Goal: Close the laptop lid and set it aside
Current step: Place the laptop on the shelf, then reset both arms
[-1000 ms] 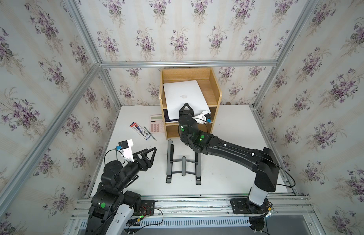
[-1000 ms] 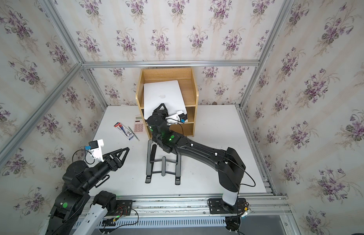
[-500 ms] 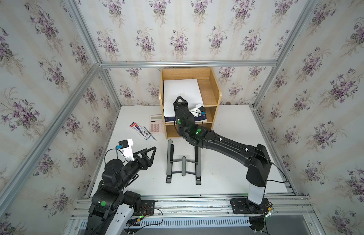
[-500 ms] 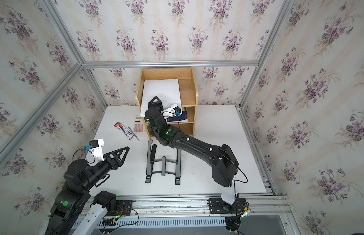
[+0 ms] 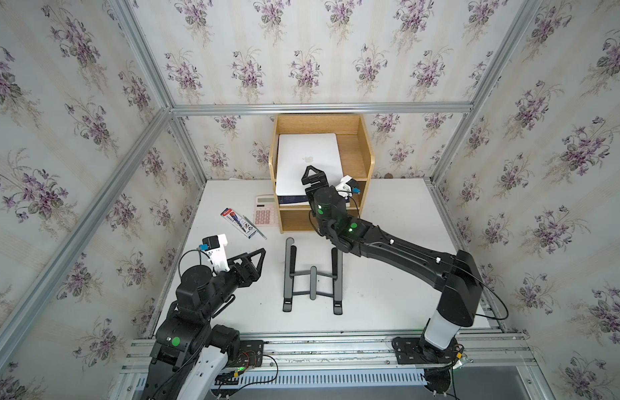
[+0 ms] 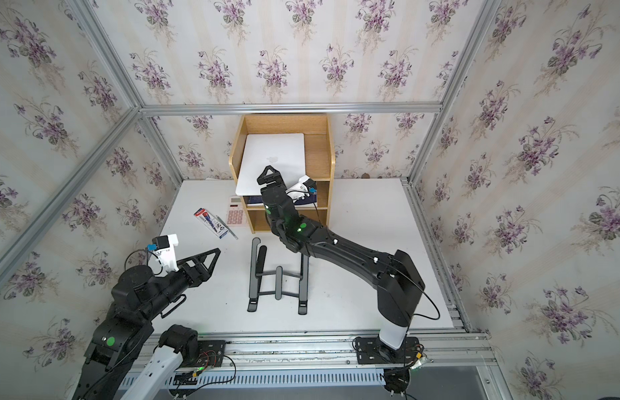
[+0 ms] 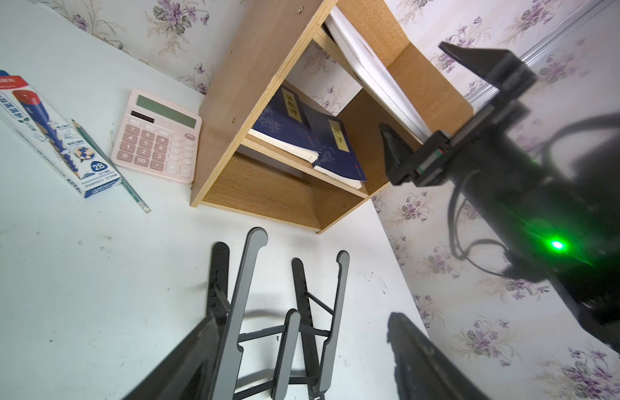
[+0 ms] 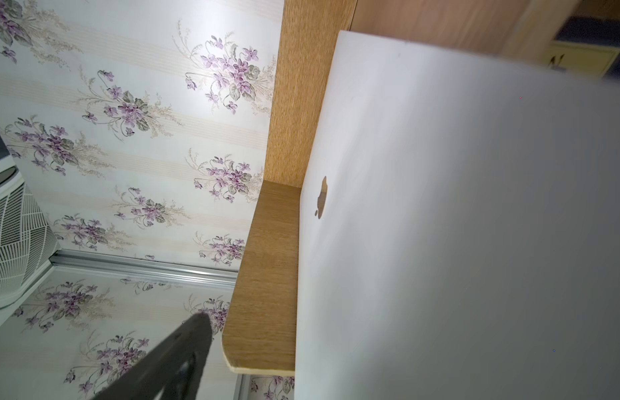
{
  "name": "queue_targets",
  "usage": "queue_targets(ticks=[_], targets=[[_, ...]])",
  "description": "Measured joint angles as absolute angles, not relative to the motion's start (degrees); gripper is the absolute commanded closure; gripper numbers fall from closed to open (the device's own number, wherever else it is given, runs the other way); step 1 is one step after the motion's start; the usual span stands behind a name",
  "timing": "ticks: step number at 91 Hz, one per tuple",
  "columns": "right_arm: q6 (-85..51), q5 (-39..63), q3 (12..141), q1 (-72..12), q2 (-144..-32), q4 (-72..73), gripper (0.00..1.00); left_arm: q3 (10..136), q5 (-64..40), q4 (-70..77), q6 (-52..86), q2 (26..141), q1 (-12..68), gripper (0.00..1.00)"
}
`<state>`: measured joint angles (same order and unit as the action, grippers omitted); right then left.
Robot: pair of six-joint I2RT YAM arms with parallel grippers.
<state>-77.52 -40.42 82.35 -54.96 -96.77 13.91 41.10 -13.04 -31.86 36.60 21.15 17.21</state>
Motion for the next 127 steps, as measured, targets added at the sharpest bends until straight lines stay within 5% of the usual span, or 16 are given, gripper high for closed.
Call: queue_targets(ticks=[32,70,99,127], targets=[[-63.70,-37.85,54.13,-56.23,-70.67,17.98,0.00,42.85,-7.09,-32.34,30.09,30.11,17.21,0.14],[-16.53,-48.31,28.29,-52.12,-47.20,23.18,0.00,34.52,12.23,-17.52,20.60,43.42,17.21,0.06],[-2.79,-44.07,17.69,-28.49,-54.52,34.30,0.00,29.23,29.26,1.34,11.16,60.10,16.64,0.01],[-1.13,-38.79,13.39,-18.35,-73.73,53.10,0.00,27.35,34.87,15.44,6.94,74.72,12.49,0.01]])
